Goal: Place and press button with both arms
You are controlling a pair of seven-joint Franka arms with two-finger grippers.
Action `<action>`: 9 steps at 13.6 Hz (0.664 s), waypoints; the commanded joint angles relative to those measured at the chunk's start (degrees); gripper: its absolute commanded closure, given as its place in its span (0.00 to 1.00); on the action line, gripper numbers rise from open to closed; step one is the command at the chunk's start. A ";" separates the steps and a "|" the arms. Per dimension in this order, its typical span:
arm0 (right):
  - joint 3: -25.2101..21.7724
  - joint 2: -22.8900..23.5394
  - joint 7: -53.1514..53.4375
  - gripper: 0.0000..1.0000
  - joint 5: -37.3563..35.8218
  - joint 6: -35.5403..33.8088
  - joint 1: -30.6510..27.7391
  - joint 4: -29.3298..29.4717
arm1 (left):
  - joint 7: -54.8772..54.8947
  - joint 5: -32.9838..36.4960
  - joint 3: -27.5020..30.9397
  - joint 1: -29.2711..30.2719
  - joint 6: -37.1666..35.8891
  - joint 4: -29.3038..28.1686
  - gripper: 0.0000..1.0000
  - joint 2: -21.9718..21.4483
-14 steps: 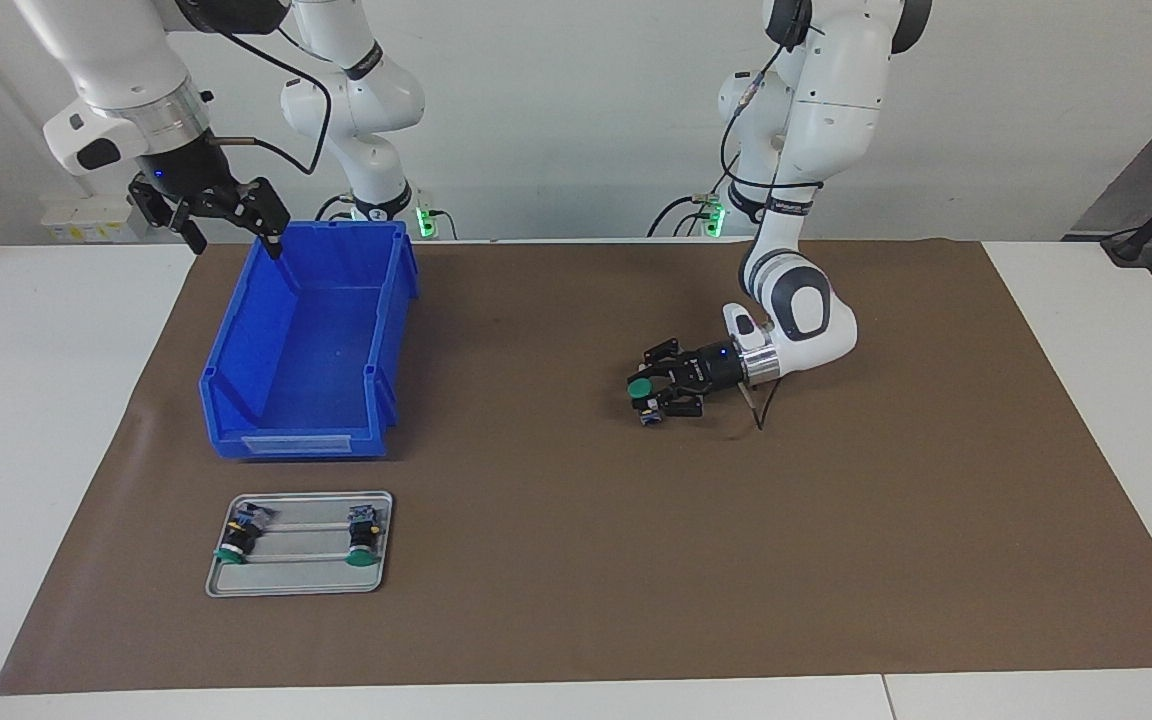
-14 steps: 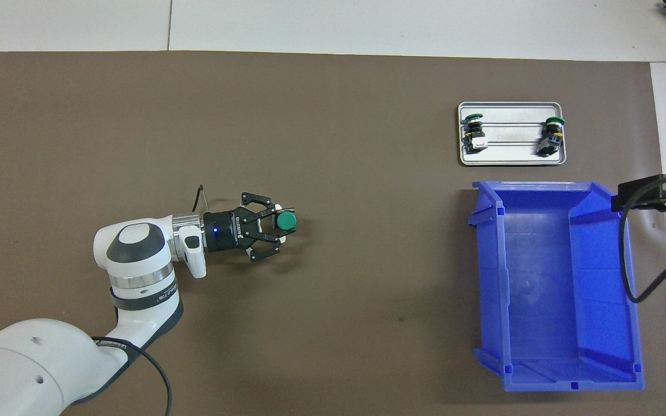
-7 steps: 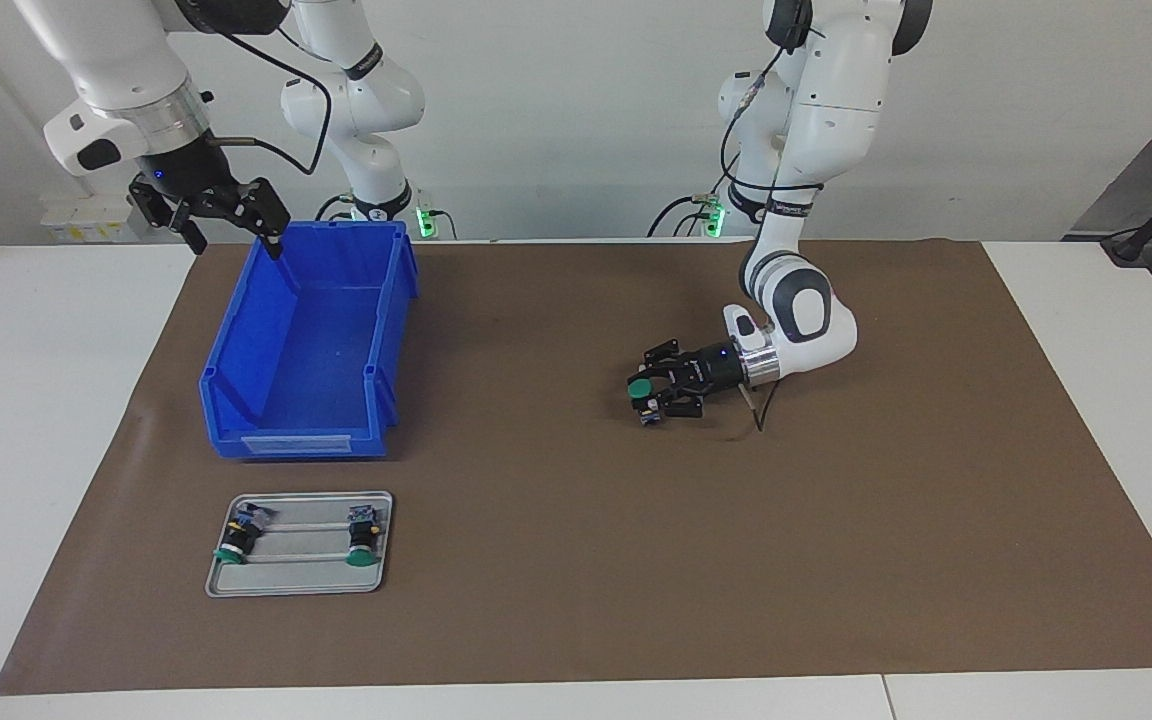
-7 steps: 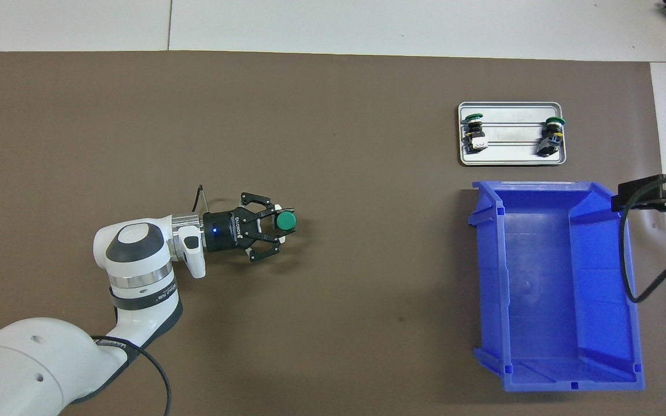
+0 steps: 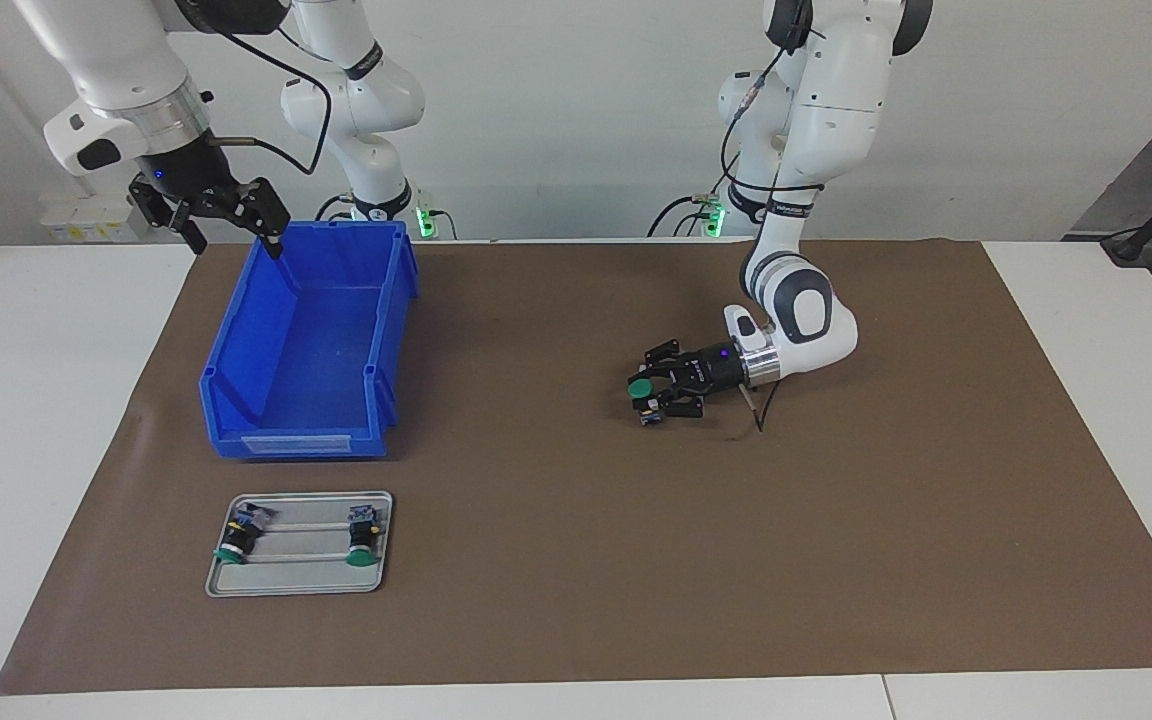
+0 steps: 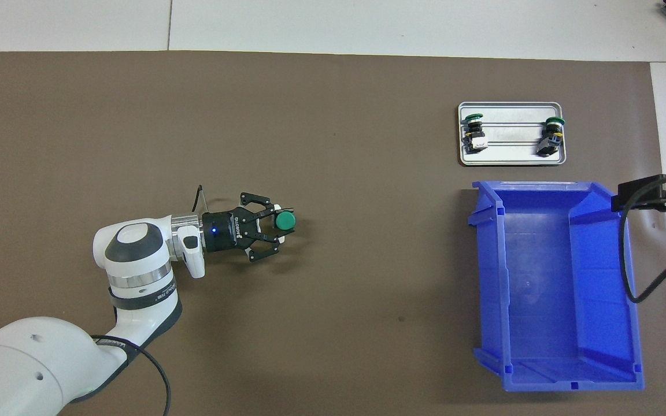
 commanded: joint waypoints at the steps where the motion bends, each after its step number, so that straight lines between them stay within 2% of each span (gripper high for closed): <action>1: -0.13 -0.01 -1.13 0.00 0.71 -0.79 -0.17 0.11 | 1.33 -1.19 0.31 0.22 -1.43 0.13 0.88 0.64; 3: -0.13 -0.01 -1.13 0.00 0.71 -0.79 -0.17 0.11 | 1.33 -1.19 0.40 0.31 -1.52 0.13 0.72 0.55; 7: -0.13 -0.01 -1.13 0.00 0.71 -0.79 -0.26 0.11 | 1.15 -1.19 0.32 0.83 -1.52 0.22 0.52 0.55; 9: -0.13 -0.01 -1.13 0.00 0.80 -0.79 -0.17 0.11 | 1.15 -1.19 0.40 0.92 -1.52 0.22 0.50 0.55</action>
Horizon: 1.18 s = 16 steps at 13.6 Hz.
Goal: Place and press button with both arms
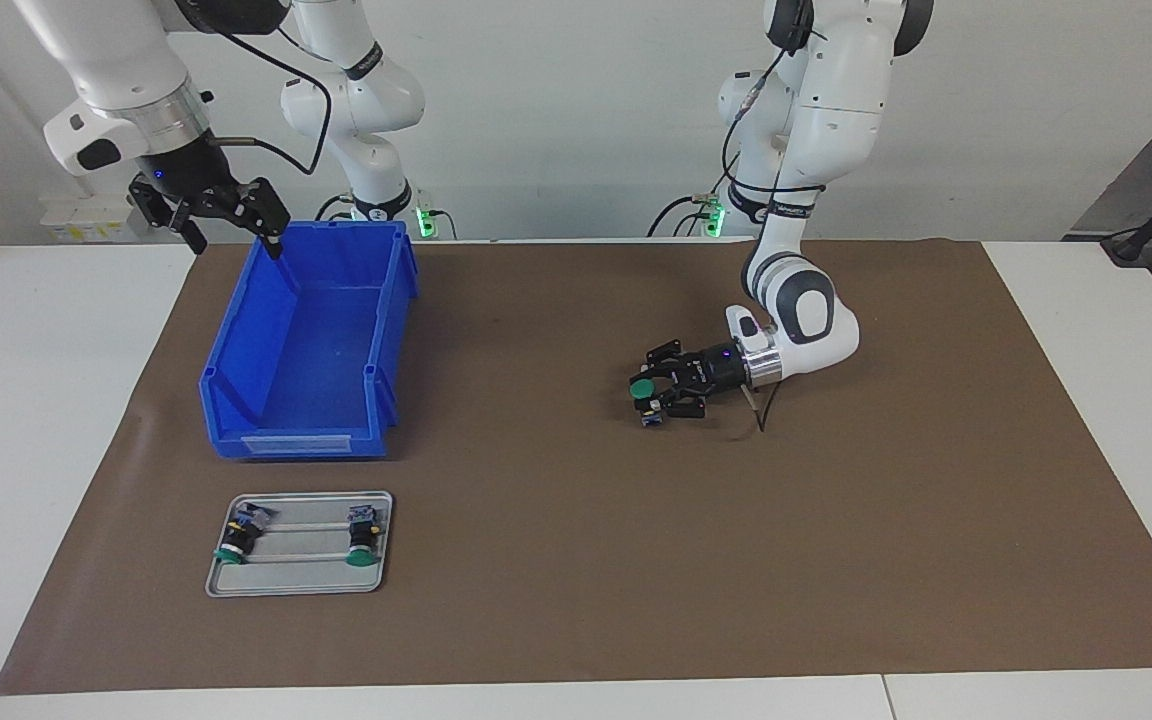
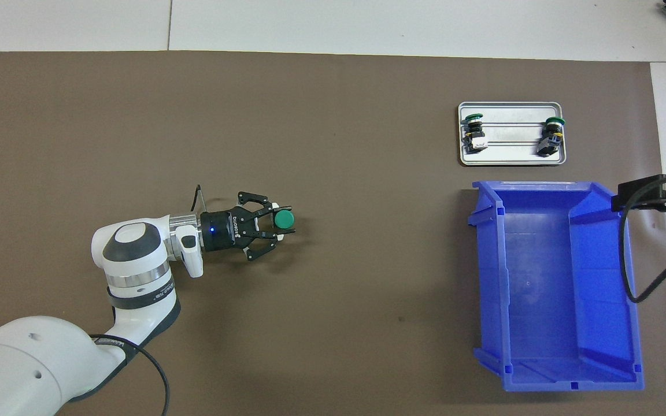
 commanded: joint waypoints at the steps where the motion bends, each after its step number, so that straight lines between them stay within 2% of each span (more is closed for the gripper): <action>1: -0.13 -0.01 -1.13 0.00 0.71 -0.79 -0.17 0.11 | 1.06 -1.03 0.06 0.64 -1.01 0.21 0.43 0.43; 5: -0.13 -0.09 -1.13 0.00 0.71 -0.88 -0.17 0.02 | 0.89 -1.03 -0.03 0.99 -1.10 0.39 0.20 0.43; 11: -0.13 -0.09 -1.13 0.00 0.80 -0.88 -0.17 0.02 | -6.30 -0.07 0.58 1.16 -1.27 1.79 0.17 -1.14; 13: -0.13 -0.09 -1.04 0.00 0.80 -0.88 -0.17 0.02 | -13.39 1.50 0.76 1.16 -0.22 2.23 0.17 -4.03; 16: -0.13 -0.09 -1.04 0.00 0.80 -0.88 -0.17 0.02 | -26.32 8.09 0.76 2.22 0.39 5.57 0.17 -7.12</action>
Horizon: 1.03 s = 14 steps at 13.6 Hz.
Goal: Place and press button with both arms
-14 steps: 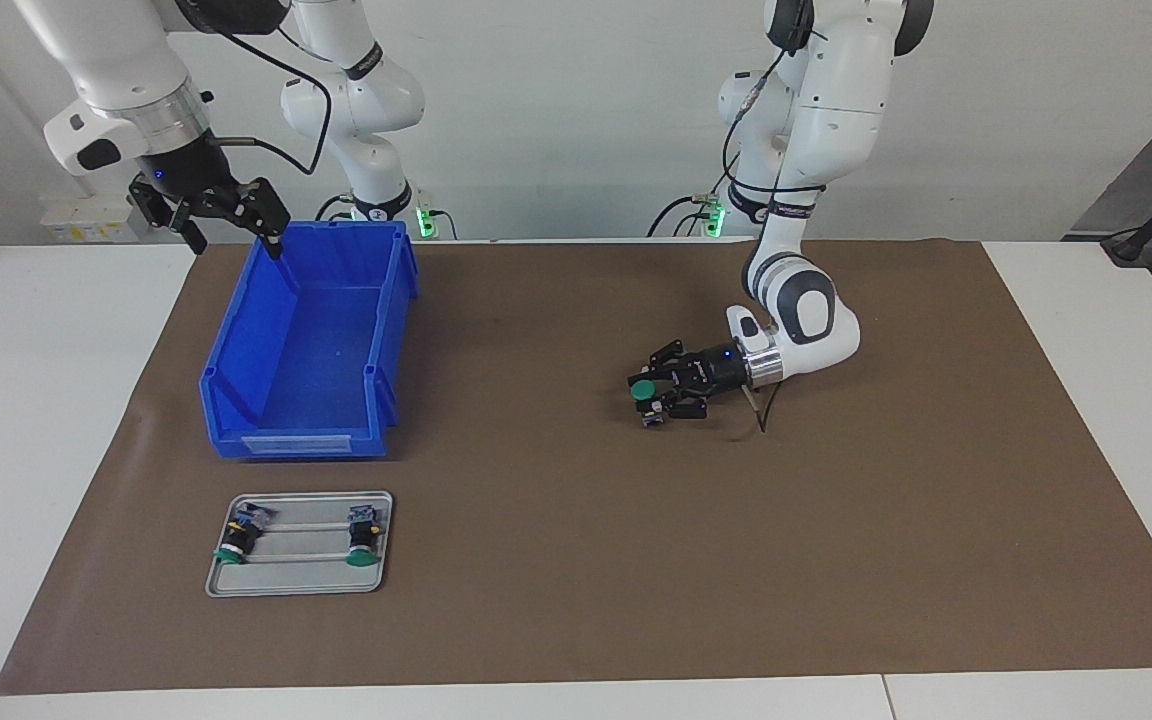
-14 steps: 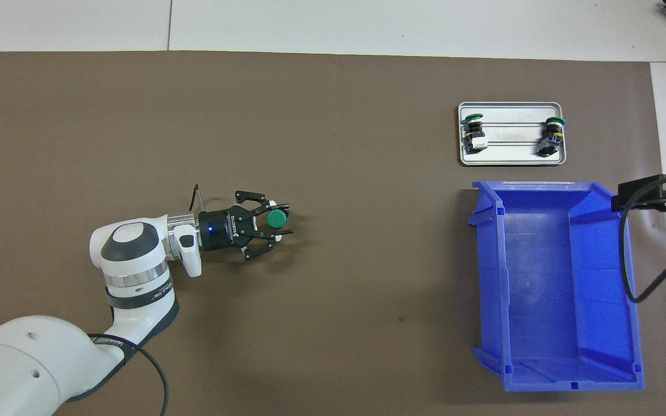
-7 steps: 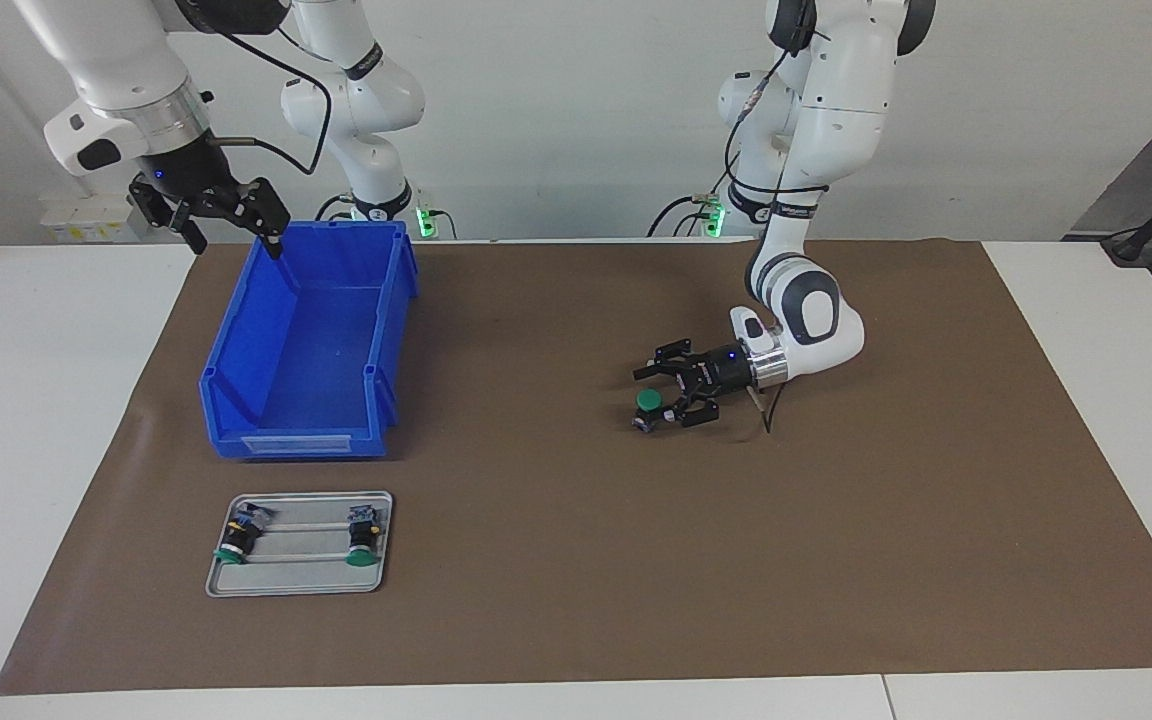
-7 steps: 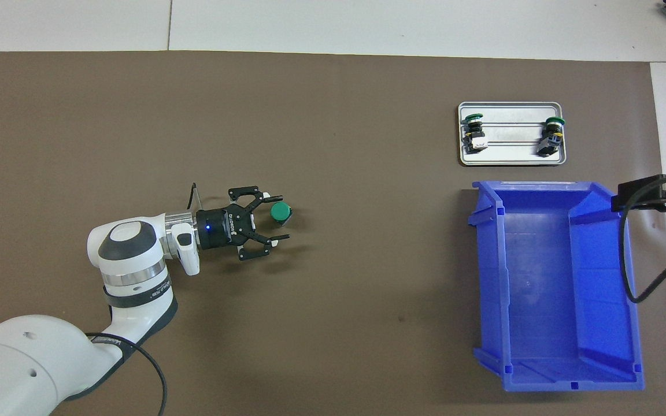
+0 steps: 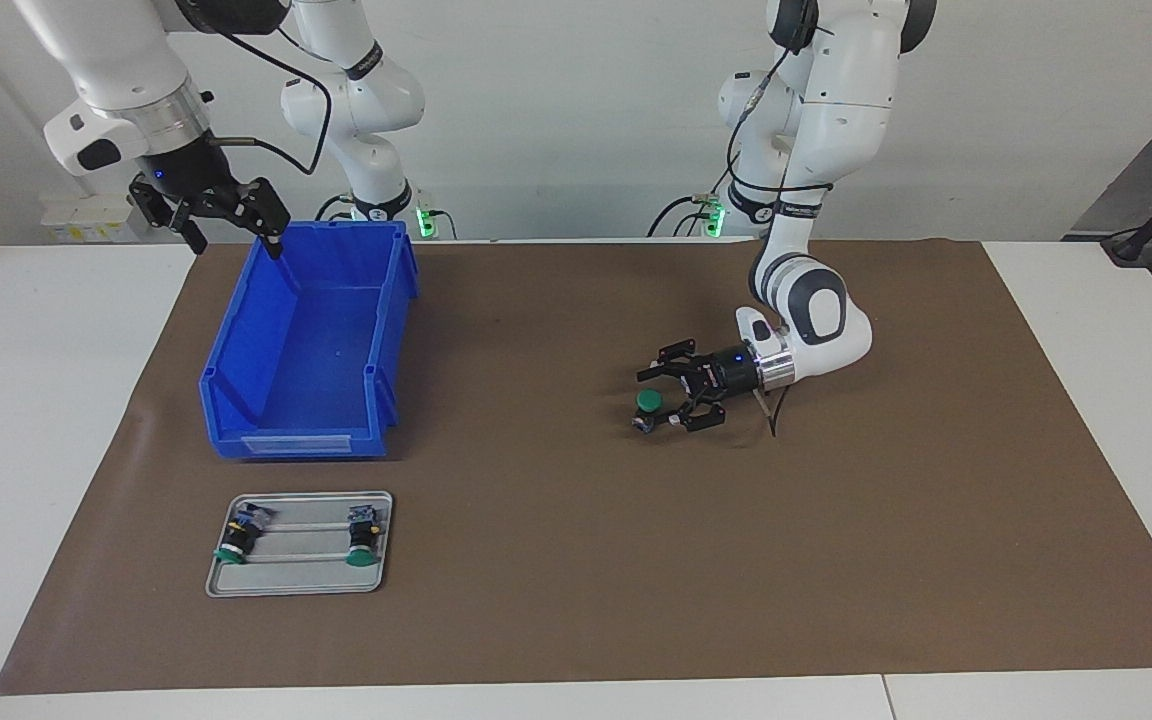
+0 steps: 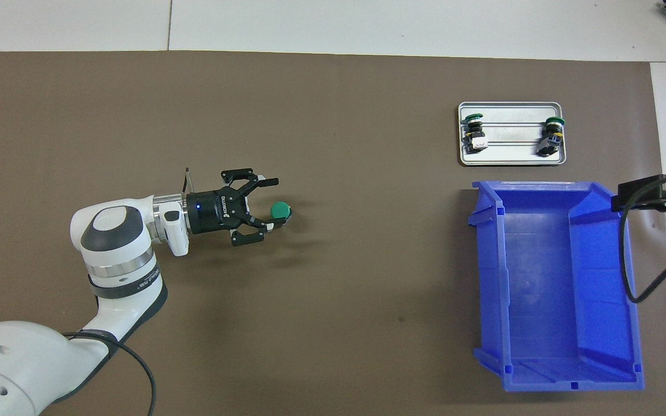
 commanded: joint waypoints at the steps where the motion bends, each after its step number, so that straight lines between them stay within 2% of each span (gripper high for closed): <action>1: -0.13 -0.09 -1.04 0.00 0.80 -0.74 -0.17 0.02 | -11.26 5.72 -0.16 1.22 0.72 1.99 0.17 -3.95; 2: -0.13 -0.09 -1.04 0.00 0.80 -0.74 -0.17 -0.15 | -16.27 8.88 -0.07 1.31 1.77 3.13 0.17 -5.44; 4: -0.13 -0.18 -1.04 0.00 0.80 -0.74 -0.17 -0.24 | -30.30 20.35 -0.07 1.31 4.40 6.38 0.17 -9.04; 8: -0.13 -0.18 -1.04 0.00 0.80 -0.74 -0.26 -0.24 | -53.97 40.42 -0.15 1.40 3.45 13.06 0.17 -13.18; 12: -0.13 -0.27 -1.04 0.00 0.80 -0.65 -0.26 -0.33 | -84.79 66.25 -0.85 0.35 0.11 17.73 0.14 -17.40; 14: -0.13 -0.27 -1.04 0.00 0.89 -0.65 -0.26 -0.33 | -93.71 70.85 -1.03 0.17 -3.04 17.73 0.14 -19.25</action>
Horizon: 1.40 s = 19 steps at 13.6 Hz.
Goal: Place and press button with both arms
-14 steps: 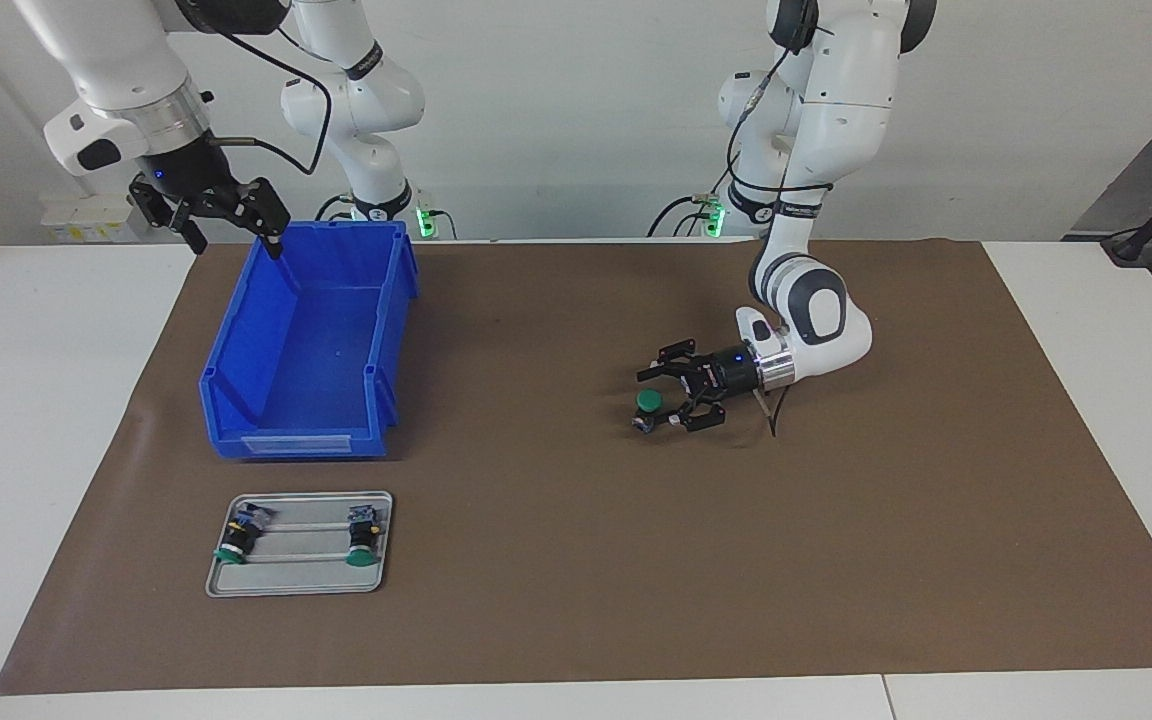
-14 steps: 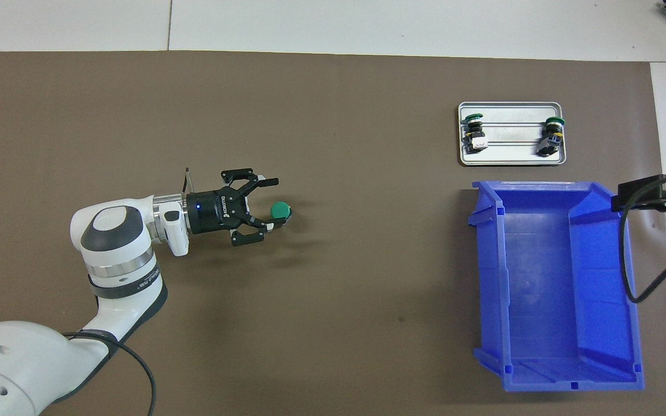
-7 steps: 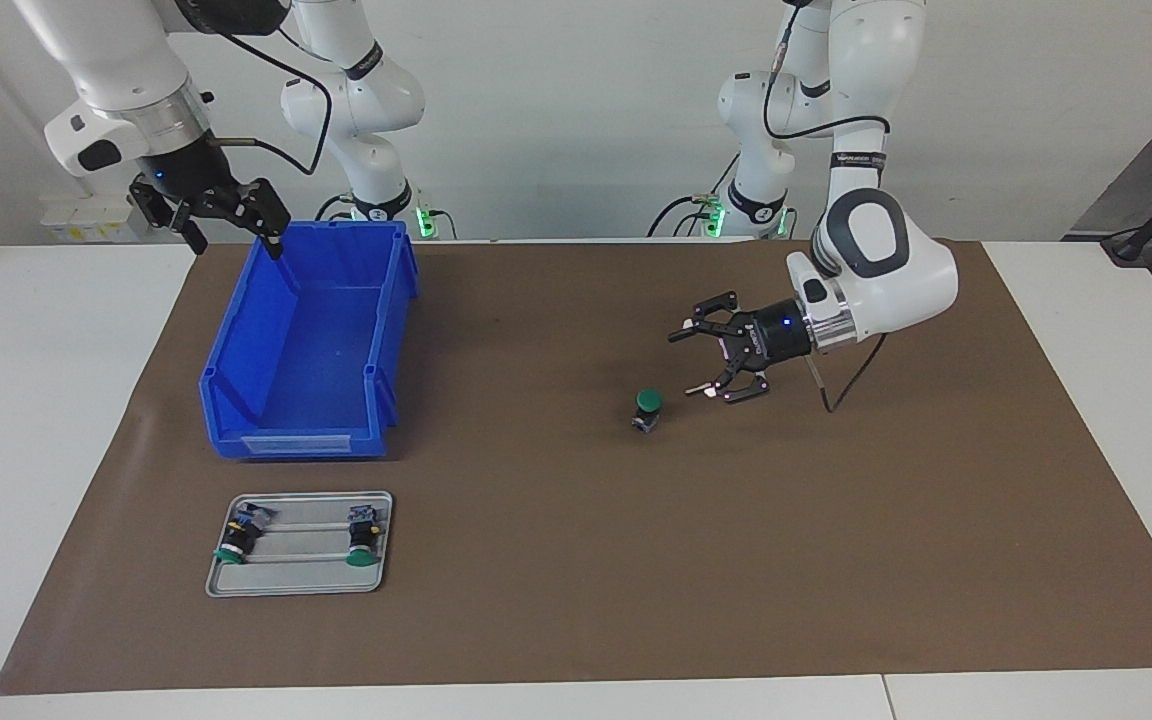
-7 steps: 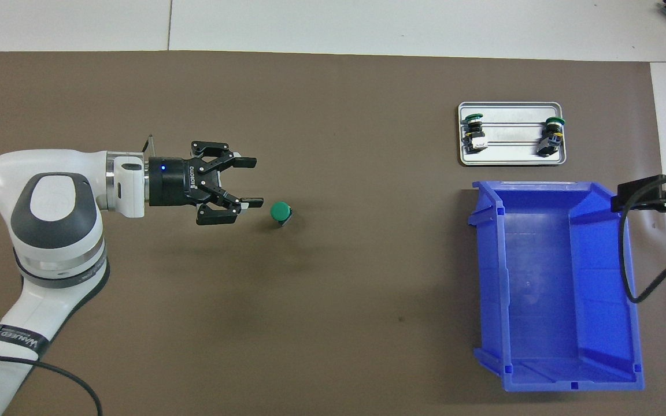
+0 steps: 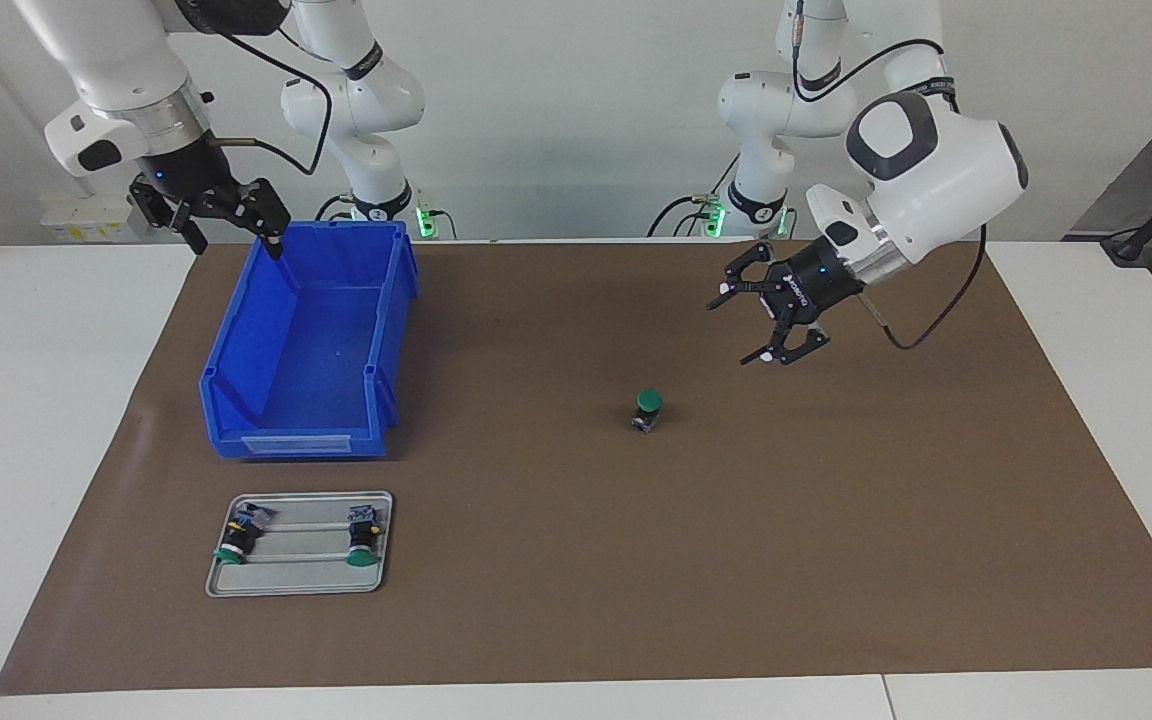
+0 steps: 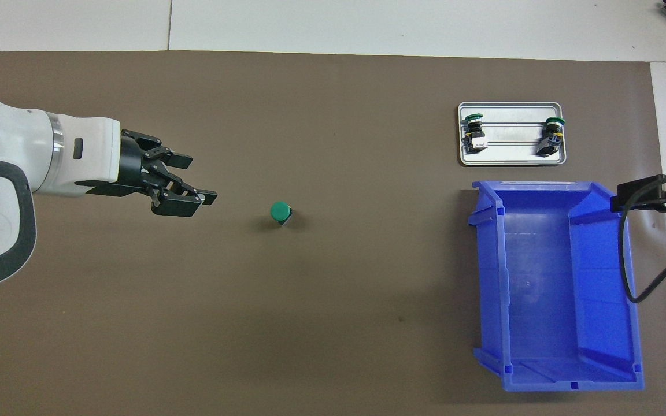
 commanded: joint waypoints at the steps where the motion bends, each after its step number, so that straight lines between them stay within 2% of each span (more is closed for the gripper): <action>1: -0.13 -0.27 -1.04 0.00 0.80 -0.65 -0.26 -0.32 | -11.85 6.64 0.30 -0.97 -4.29 -0.16 0.14 -2.25; 2: -0.13 -0.27 -1.04 0.00 0.89 -0.65 -0.26 -0.32 | -15.98 9.62 0.12 -0.97 -5.35 -0.16 0.14 -2.95; 3: -0.13 -0.27 -1.04 0.00 0.89 -0.73 -0.26 -0.32 | -18.80 13.56 -0.14 -1.06 -6.49 -0.25 0.05 -3.31; 4: -0.13 -0.27 -1.04 0.00 0.89 -0.65 -0.26 -0.32 | -21.96 19.43 -1.53 -1.75 -7.02 -0.16 0.00 -3.31; 5: -0.13 -0.27 -1.04 0.00 0.89 -0.65 -0.26 -0.32 | -27.48 25.15 -2.68 -2.63 -6.94 -0.33 0.00 -3.48; 7: -0.13 -0.27 -0.95 0.00 0.89 -0.65 -0.26 -0.50 | -41.26 27.23 -3.66 -4.30 -5.80 -1.65 0.00 -4.28; 9: -0.13 -0.36 -0.95 0.00 0.89 -0.65 -0.26 -0.50 | -49.64 27.23 -3.66 -6.58 -5.71 -1.83 0.03 -4.54; 11: -0.13 -0.36 -1.04 0.00 0.89 -0.74 -0.26 -0.50 | -56.42 27.23 -3.74 -8.25 -5.53 -2.27 0.28 -4.54; 13: -0.13 -0.36 -1.04 0.00 0.89 -0.74 -0.26 -0.59 | -58.03 27.23 -3.74 -10.19 -5.36 -3.23 0.50 -3.76; 15: -0.13 -0.36 -0.95 0.00 0.89 -0.65 -0.26 -0.59 | -58.12 27.23 -3.74 -11.86 -3.52 -3.33 0.70 -0.69; 18: -0.13 -0.36 -1.04 0.00 0.89 -0.73 -0.26 -0.59 | -61.00 27.14 -3.75 -13.18 2.88 -3.41 0.91 3.88; 19: -0.13 -0.36 -1.04 0.00 0.89 -0.74 -0.26 -0.59 | -61.63 27.14 -3.83 -13.19 4.91 -4.37 1.00 4.07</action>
